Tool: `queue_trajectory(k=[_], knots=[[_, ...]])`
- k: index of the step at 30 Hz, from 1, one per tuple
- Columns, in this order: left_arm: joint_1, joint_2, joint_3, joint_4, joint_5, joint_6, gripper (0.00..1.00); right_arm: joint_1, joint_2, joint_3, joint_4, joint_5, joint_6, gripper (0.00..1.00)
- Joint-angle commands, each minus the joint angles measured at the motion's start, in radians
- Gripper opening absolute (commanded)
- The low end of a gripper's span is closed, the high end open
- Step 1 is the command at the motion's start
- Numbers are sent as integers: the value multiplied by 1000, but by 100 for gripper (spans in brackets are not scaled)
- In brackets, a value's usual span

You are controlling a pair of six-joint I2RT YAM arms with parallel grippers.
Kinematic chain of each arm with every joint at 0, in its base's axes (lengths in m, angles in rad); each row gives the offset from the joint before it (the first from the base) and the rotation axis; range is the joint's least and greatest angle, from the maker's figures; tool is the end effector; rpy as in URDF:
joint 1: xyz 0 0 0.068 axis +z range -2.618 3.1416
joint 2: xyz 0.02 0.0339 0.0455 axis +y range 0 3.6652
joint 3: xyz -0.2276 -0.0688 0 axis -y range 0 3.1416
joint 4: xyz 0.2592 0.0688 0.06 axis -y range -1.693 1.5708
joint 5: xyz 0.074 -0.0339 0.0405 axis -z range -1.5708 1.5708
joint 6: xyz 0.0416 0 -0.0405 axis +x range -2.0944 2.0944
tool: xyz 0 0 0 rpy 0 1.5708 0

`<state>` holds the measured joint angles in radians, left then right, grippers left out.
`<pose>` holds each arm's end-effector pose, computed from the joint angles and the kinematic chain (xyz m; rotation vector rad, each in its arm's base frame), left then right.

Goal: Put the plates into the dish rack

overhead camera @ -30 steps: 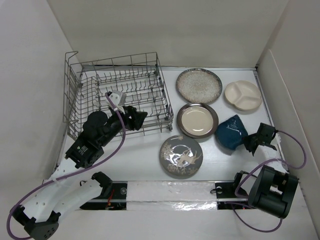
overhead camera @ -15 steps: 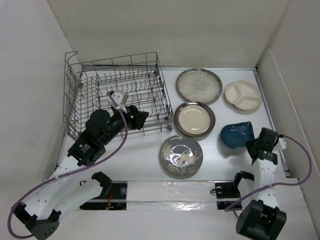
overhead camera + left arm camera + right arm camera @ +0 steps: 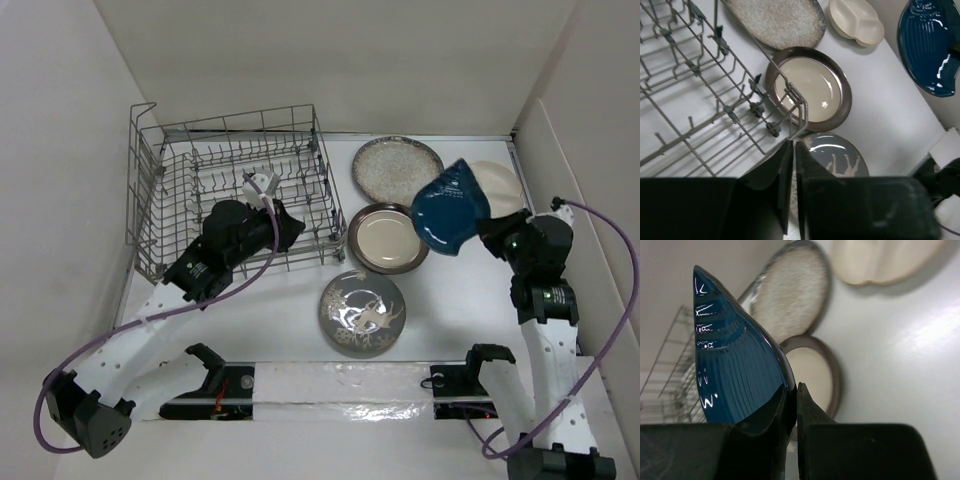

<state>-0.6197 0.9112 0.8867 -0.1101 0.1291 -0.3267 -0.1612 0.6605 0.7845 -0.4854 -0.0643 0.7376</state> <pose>0.2047 -0.1527 0.3315 0.3572 1.7361 -0.8064 0.1960 -0.0292 0.3039 0.8109 1.7814 0.4447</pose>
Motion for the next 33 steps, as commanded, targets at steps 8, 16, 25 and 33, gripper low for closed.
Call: queue_trajectory(k=[8,16,25,33], knots=[[3,115,175,89,73,-110,42,379,286,134,662,-222,43,0],[3,228,216,44,-60,-100,63,459,526,148,949,-333,184,0],[-41,324,230,96,-104,-106,60,588,675,182,1096,-411,252,0],[-41,339,245,90,-164,-103,0,638,731,176,1136,-399,269,0]])
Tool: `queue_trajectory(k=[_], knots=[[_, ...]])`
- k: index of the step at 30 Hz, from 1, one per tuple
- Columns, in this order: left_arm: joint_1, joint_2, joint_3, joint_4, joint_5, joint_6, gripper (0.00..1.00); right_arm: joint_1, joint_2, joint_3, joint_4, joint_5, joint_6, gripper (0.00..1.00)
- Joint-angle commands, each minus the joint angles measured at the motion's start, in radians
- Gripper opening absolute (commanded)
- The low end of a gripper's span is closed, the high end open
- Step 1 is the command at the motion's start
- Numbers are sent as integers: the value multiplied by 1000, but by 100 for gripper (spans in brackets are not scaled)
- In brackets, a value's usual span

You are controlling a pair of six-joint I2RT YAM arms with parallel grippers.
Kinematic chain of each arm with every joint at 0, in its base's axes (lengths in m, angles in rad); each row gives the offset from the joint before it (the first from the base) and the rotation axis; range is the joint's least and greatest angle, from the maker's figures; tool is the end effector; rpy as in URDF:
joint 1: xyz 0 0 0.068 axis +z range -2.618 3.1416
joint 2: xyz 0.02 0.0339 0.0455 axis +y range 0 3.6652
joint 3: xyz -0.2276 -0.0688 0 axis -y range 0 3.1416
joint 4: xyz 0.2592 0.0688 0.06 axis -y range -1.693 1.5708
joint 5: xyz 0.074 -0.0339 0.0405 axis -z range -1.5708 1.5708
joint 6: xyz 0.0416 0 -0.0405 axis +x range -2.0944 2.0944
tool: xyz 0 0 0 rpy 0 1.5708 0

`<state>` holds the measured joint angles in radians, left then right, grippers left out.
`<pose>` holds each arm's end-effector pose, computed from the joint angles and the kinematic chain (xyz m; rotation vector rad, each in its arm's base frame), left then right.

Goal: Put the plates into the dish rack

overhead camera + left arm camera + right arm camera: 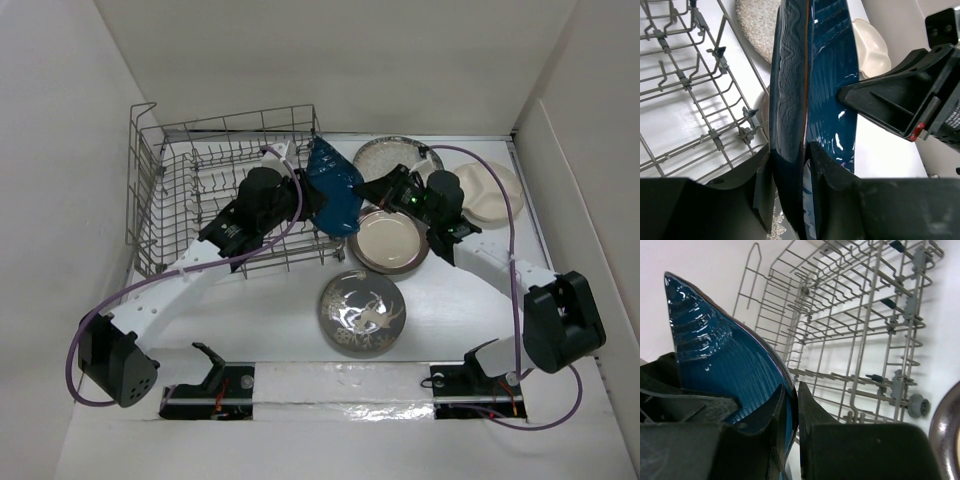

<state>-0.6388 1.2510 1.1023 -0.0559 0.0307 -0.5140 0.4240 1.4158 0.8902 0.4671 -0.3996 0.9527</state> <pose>0.2616 -0.1959 0.3270 0.1390 1.8522 -0.8476 0.3135 0.1593 0.2537 0.1370 1.8079 1.3456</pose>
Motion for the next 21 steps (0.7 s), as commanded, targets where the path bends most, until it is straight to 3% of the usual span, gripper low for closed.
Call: queue_trajectory(k=[1,4,5,10,12,18,21], knots=[[-22,-13,33,27,-75,92,0,53,-18,67,183,-55,58,0],[-22,-31,54,1,-101,123,0,53,3,67,185,-62,61,2],[-22,-36,70,-1,-98,140,0,53,9,67,197,-68,67,13],[50,-41,169,-53,-54,172,0,53,14,55,228,-94,69,40],[63,-45,192,-64,-49,181,0,44,6,49,234,-107,67,46],[151,-33,255,-96,24,169,0,12,-46,43,189,-111,15,52],[180,-27,268,-93,-17,143,0,-2,-70,30,147,-107,-14,65]])
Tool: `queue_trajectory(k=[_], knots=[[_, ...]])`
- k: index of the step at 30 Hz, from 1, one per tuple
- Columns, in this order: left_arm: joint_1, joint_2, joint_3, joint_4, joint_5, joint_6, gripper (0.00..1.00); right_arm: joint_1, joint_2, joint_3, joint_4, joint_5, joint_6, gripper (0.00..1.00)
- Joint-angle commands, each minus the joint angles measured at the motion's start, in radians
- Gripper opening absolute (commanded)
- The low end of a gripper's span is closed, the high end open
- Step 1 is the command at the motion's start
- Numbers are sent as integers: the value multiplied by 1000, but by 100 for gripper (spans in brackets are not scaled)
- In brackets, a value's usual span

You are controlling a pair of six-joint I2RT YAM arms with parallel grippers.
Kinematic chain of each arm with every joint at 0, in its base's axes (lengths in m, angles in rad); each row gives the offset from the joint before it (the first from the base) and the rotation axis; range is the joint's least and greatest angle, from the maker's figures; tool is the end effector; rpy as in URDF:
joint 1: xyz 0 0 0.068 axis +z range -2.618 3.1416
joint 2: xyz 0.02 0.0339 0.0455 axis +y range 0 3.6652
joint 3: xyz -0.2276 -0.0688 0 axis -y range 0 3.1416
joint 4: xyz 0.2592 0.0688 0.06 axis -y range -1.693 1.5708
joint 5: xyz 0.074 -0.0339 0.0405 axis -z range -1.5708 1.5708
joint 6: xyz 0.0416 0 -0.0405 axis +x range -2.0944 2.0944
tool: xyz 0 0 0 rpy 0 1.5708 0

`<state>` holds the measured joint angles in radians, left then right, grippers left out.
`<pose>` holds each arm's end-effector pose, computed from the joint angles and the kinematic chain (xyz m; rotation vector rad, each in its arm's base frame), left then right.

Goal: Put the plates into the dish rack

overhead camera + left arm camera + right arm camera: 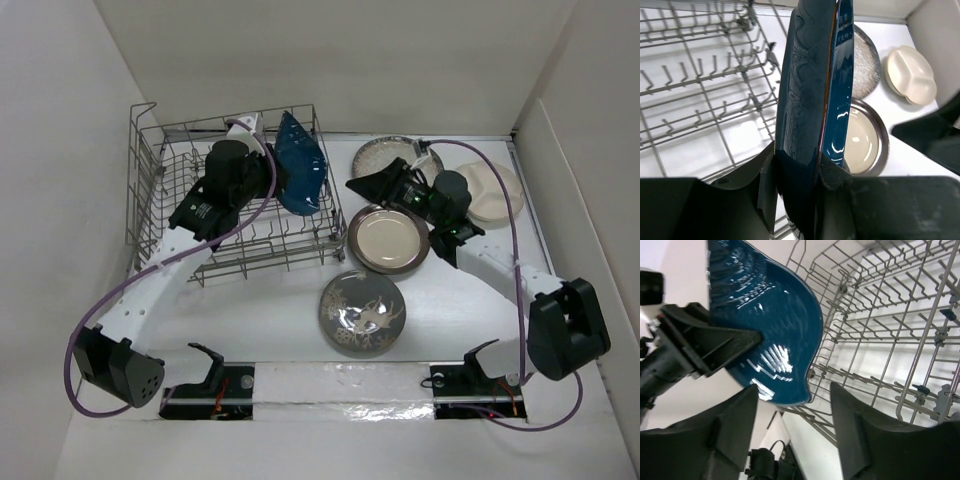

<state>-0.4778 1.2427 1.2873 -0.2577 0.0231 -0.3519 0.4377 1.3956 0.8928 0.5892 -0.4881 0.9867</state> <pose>0.2801 -0.1461 0.3760 0.1319 1.8213 -0.6130 0.3057 0.1646 0.2748 0.0159 1.6921 1.4714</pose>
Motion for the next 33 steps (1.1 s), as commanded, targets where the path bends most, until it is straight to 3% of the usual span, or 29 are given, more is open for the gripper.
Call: queue_trajectory(k=[1,3,10,15,22,24,29,33], knots=[[31,-19,86,107,-14,-34,0,-31,-70,23,3,-7,-63,68],[44,-9,95,107,-57,-96,0,-63,-98,-7,-64,12,-108,71],[44,138,248,-60,-126,-239,0,-157,-294,-164,-178,88,-201,71],[2,271,398,-199,-278,-190,0,-157,-404,-229,-239,125,-246,71],[2,360,518,-399,-337,-183,0,-119,-457,-238,-324,183,-319,71],[-48,393,524,-426,-406,-190,0,-96,-457,-235,-331,194,-333,71],[-100,432,543,-469,-474,-214,0,-96,-448,-242,-312,125,-316,71],[-139,507,668,-561,-621,-199,0,-96,-458,-253,-295,121,-310,71]])
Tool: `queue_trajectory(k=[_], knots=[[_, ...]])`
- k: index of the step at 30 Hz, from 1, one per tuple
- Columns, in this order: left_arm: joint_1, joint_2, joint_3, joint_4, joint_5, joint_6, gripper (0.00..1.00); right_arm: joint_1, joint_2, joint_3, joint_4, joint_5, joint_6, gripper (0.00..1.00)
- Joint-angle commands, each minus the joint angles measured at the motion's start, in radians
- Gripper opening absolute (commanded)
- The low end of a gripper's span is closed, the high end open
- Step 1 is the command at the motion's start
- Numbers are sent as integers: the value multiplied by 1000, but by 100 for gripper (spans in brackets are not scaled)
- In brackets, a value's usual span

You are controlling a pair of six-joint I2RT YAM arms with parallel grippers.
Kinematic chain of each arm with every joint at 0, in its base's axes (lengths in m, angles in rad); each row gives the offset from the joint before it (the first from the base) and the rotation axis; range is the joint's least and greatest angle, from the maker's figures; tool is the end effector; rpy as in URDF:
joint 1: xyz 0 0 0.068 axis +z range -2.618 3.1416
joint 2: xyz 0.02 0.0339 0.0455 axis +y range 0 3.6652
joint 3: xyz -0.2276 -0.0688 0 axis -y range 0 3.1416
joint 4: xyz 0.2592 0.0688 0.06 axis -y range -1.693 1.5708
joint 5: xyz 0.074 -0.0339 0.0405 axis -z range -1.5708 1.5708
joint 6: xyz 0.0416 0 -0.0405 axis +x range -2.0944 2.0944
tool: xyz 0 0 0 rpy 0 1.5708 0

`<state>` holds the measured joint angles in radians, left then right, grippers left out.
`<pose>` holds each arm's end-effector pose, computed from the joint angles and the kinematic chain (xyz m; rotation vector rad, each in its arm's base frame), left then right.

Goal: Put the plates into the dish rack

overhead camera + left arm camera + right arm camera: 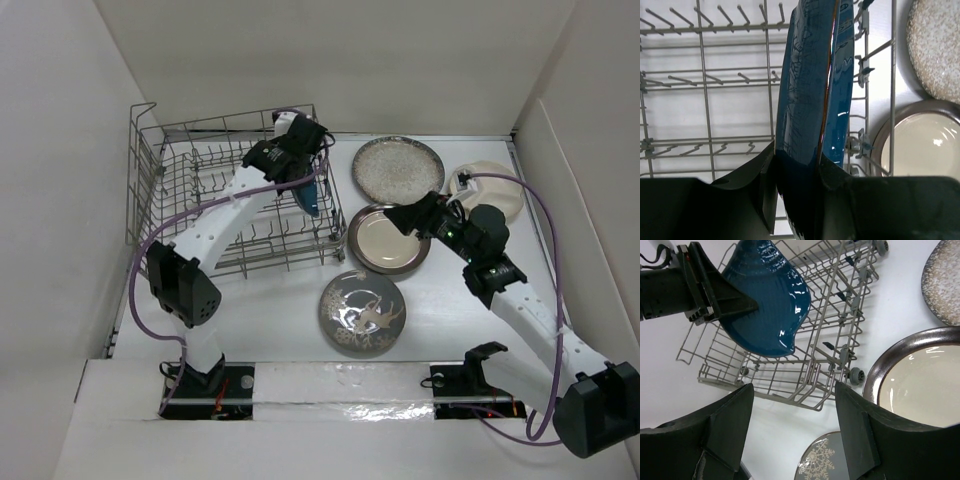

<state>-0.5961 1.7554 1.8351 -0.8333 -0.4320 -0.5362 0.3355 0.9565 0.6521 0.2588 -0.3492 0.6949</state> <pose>0.3382 -0.2084 0.3412 -0.1452 2.2387 -0.1051 0.2475 0.1014 0.2739 0.0220 1.7236 1.0611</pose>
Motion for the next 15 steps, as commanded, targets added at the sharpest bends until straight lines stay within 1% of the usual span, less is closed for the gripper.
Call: queue_trajectory(k=[1,5,8,11,15], knots=[[-21,16,125,8,-186,-10,0,7,-21,-15,40,-16,-15,71],[-33,73,144,-1,-220,-10,0,7,-21,-31,63,-25,8,71],[-33,105,153,-21,-272,-2,0,7,-21,-37,69,-33,11,71],[-33,96,135,-24,-310,-4,0,7,-22,-40,71,-22,11,71],[-33,65,93,-3,-306,10,0,7,-22,-43,77,-22,12,71]])
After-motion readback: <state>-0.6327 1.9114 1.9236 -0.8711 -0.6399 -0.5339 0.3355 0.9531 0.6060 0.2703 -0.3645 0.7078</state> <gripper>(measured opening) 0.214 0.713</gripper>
